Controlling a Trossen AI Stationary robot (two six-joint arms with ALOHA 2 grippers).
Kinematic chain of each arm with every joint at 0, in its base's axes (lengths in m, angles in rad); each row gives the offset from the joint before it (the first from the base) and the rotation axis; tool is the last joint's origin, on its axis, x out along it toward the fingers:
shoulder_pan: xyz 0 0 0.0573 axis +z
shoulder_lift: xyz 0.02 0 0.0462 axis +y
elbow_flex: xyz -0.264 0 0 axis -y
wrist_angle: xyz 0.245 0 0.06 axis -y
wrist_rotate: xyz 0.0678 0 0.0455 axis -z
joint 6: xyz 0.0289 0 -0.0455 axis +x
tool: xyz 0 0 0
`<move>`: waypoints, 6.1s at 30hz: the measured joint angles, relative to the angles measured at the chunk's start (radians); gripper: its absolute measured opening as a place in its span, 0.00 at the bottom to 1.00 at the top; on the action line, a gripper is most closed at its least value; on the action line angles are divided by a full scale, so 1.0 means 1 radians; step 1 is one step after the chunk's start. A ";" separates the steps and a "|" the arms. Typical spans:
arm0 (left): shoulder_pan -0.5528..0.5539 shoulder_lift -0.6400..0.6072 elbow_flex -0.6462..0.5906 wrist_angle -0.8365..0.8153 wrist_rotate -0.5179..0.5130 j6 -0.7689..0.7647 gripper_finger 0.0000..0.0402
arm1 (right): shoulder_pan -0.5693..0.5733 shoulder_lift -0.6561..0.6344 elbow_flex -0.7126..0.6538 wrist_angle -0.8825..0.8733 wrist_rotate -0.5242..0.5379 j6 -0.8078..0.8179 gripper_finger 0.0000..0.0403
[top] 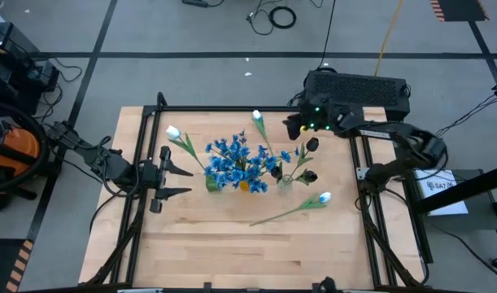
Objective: Sort flowers into vase by color
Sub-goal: Put the top white flower into the green vase
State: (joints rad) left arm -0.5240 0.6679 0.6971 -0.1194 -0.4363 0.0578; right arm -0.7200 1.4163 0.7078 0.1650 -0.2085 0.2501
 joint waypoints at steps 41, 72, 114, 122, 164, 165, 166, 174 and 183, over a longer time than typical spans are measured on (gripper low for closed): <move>0.000 0.018 0.000 0.005 -0.068 0.000 0.49 | 0.254 0.476 0.000 0.387 0.231 -0.031 0.53; 0.000 0.018 0.000 0.005 -0.070 0.000 0.49 | 0.257 0.250 0.002 0.300 0.419 -0.112 0.00; 0.138 0.296 0.245 0.328 -0.081 0.210 0.49 | 0.546 -0.385 0.283 0.382 0.333 -0.184 0.00; 0.219 0.366 0.377 0.308 0.034 0.168 0.49 | 0.698 -0.128 0.512 0.382 0.333 -0.277 0.00; 0.360 0.489 0.461 0.447 0.459 0.086 0.49 | 0.890 0.182 0.679 0.462 0.340 -0.397 0.00; 0.360 0.489 0.461 0.443 0.459 0.081 0.49 | 0.890 0.184 0.680 0.466 0.345 -0.396 0.00; 0.360 0.489 0.461 0.438 0.459 0.080 0.48 | 0.890 0.187 0.679 0.464 0.348 -0.396 0.00; 0.361 0.488 0.461 0.417 0.459 0.094 0.25 | 0.890 0.187 0.679 0.463 0.348 -0.396 0.00; 0.362 0.439 0.460 0.350 0.448 0.081 0.04 | 0.891 0.187 0.678 0.449 0.391 -0.385 0.05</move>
State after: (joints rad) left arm -0.1623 1.1068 1.1576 0.2306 0.0120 0.1387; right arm 0.1711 1.6035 1.3861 0.6136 0.1830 -0.1352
